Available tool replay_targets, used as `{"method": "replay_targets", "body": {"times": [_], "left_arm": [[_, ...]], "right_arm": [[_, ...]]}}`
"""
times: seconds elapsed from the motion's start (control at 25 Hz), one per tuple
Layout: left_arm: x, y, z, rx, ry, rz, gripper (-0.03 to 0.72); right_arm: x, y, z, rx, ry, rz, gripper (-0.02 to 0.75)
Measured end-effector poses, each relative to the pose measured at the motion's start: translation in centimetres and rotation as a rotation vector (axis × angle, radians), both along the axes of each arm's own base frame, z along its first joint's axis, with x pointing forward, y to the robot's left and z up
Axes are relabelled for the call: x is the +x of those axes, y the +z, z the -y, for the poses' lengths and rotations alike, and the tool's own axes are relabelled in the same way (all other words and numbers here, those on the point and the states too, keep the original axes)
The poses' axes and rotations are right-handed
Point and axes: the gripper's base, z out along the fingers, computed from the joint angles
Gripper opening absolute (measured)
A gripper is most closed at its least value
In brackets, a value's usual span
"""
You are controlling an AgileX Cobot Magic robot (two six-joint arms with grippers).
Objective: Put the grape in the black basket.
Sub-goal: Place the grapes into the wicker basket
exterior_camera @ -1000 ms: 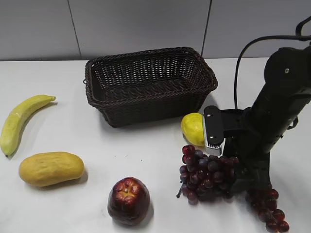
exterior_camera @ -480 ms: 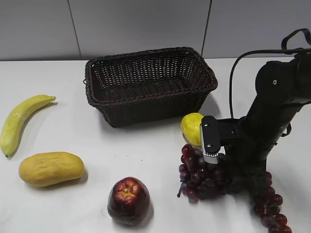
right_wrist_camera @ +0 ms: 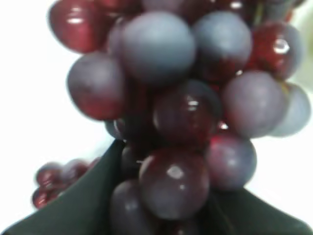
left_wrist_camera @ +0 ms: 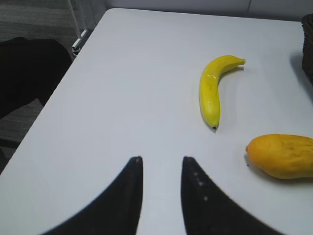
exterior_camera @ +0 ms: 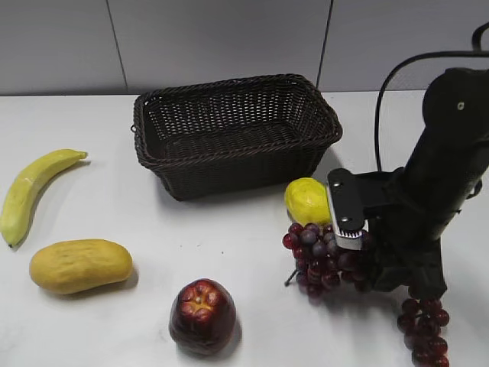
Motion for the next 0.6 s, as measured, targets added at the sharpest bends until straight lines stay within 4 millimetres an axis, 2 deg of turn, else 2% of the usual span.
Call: {"method": "replay_targets", "body": {"times": [0.4,0.6], "left_arm": [[0.0,0.0,0.0,0.0,0.0,0.0,0.217],[0.0,0.0,0.0,0.0,0.0,0.0,0.217]], "right_arm": [[-2.2,8.1,1.4,0.024,0.07,0.153,0.26],[-1.5,12.7,1.4,0.032,0.098,0.281,0.26]]}}
